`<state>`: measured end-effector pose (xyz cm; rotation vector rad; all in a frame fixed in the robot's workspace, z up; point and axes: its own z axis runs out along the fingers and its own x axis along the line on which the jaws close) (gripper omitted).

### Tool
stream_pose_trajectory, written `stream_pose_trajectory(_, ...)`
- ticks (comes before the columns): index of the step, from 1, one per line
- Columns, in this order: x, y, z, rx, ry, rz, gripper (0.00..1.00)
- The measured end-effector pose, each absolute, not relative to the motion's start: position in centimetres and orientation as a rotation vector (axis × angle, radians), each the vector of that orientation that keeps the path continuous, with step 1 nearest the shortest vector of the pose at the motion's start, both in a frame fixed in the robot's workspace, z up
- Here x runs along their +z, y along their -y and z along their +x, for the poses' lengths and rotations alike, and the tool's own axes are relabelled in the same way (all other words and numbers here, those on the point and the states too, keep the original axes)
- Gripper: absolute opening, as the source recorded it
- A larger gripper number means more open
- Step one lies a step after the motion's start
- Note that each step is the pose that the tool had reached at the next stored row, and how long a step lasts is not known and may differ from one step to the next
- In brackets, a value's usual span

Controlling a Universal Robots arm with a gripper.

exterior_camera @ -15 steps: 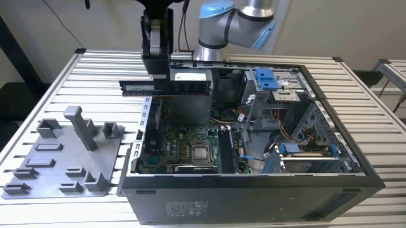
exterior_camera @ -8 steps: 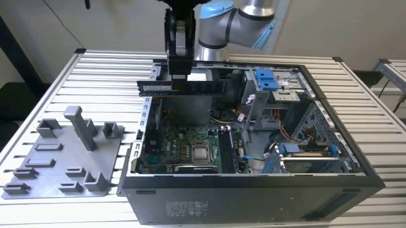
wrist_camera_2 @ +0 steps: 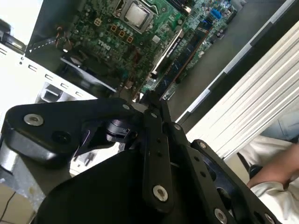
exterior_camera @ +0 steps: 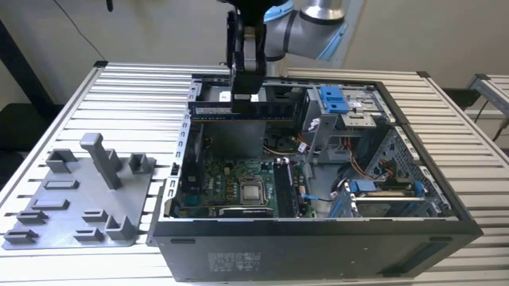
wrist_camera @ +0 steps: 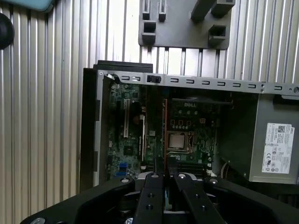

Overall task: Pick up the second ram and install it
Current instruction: 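Pick up the second ram and move it above second insertion slot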

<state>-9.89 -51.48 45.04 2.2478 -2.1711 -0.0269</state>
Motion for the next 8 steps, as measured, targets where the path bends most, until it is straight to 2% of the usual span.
stream_pose_trajectory(8,45.0,51.5,-8.3,-0.027,2.171,2.248,0.14)
